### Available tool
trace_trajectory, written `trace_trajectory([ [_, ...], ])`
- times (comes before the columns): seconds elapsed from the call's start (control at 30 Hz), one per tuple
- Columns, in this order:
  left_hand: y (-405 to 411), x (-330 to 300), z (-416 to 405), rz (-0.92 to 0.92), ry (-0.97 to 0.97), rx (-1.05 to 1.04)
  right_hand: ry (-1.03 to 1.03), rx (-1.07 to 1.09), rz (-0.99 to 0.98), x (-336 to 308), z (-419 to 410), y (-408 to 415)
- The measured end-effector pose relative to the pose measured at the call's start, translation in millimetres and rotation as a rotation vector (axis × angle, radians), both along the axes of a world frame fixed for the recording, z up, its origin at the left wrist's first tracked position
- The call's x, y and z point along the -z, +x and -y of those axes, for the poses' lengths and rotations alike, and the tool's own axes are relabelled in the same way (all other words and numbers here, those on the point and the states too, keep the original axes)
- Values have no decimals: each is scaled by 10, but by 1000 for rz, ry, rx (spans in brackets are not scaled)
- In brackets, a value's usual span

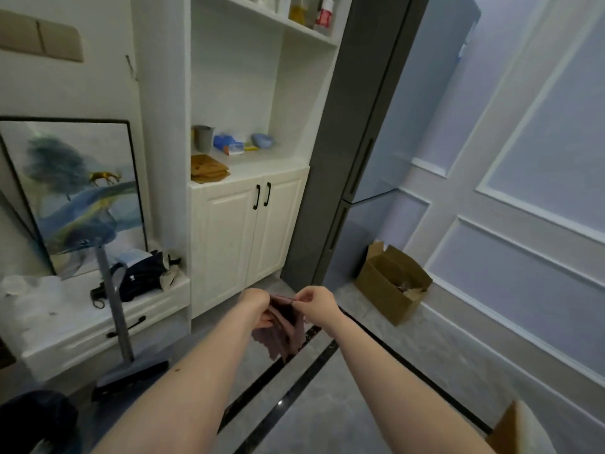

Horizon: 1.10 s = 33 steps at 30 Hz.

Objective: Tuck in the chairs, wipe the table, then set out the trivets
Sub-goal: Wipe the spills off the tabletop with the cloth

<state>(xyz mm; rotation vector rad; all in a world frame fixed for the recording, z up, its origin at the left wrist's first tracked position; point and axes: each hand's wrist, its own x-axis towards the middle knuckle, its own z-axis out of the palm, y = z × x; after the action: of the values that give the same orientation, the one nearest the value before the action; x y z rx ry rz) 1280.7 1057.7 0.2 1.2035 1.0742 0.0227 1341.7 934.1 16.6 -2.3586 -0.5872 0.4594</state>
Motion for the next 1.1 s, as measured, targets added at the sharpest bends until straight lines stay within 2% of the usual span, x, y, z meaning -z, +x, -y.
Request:
trace_trajectory([
  [0.27, 1531, -5, -495, 73, -46, 50, -72, -61, -52, 43, -415, 1307],
  [0.47, 2579, 120, -787, 105, -79, 44, -133, -68, 70, 163, -695, 2316],
  [0.63, 3518, 57, -1010, 74, -91, 61, -126, -61, 90, 150, -979, 3395],
  [0.87, 4784, -237, -1539, 140, -92, 2, -170, -147, 215, -208, -1594, 4964],
  [1.1, 5754, -443, -2315, 244, -34, -82, -175, -196, 366, -513, -2462, 5978],
])
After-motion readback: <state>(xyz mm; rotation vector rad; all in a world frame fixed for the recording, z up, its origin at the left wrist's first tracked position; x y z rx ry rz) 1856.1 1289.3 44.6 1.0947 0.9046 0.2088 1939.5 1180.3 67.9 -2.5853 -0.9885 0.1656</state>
